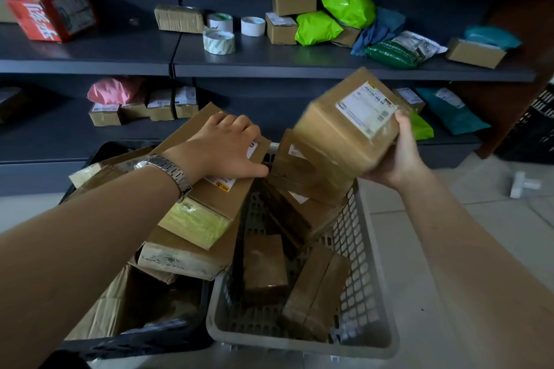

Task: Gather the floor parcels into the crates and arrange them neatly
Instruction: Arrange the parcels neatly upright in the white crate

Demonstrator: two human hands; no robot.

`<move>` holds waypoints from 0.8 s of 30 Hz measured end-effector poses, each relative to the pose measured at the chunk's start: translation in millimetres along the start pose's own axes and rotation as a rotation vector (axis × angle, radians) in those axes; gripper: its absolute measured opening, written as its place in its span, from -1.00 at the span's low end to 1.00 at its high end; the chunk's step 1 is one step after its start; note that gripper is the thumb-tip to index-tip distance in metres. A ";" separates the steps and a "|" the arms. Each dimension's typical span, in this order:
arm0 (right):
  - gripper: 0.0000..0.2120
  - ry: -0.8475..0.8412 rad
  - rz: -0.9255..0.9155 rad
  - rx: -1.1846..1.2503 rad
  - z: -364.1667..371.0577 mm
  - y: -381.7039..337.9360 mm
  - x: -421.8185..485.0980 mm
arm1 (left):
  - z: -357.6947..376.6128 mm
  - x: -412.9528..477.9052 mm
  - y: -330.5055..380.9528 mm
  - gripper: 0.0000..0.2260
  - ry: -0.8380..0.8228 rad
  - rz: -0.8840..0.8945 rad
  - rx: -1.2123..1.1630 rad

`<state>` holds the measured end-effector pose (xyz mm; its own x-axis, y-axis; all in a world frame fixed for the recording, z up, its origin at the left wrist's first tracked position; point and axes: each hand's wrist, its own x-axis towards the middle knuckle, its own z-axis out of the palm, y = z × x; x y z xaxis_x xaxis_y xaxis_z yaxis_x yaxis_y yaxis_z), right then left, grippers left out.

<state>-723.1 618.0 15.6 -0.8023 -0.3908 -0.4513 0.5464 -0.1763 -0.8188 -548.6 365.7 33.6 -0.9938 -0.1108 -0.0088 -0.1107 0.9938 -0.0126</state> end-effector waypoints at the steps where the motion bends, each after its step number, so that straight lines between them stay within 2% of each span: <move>1: -0.29 0.089 0.037 0.049 6.2 2.4 5.2 | -0.3 0.5 0.1 -0.40 -0.001 -0.001 -0.005; 3: -0.18 0.253 0.103 0.089 16.1 13.2 13.5 | -0.1 1.7 -0.1 -0.40 -0.001 0.003 -0.009; 7: -0.19 0.355 0.156 0.151 33.3 38.0 18.0 | 1.2 2.8 -2.4 -0.35 -0.018 -0.004 -0.005; 11: -0.13 0.281 0.200 0.111 42.0 43.6 15.5 | -0.2 4.3 -2.4 -0.32 -0.031 -0.007 -0.009; 18: -0.02 0.216 0.188 0.194 38.9 50.0 12.8 | -0.5 1.8 -2.3 -0.24 -0.026 -0.005 -0.016; 21: 0.00 0.196 0.186 0.225 39.9 55.8 13.0 | 0.8 1.1 -1.8 -0.28 -0.009 0.000 -0.009; 24: 0.01 0.177 0.212 0.145 41.4 58.4 15.6 | 0.1 -0.3 -1.8 -0.29 -0.014 -0.005 -0.006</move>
<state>-693.7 564.2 -24.6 -0.6892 -0.2715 -0.6718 0.7244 -0.2398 -0.6463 -548.2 363.9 33.6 -0.9930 -0.1161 -0.0228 -0.1160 0.9932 -0.0070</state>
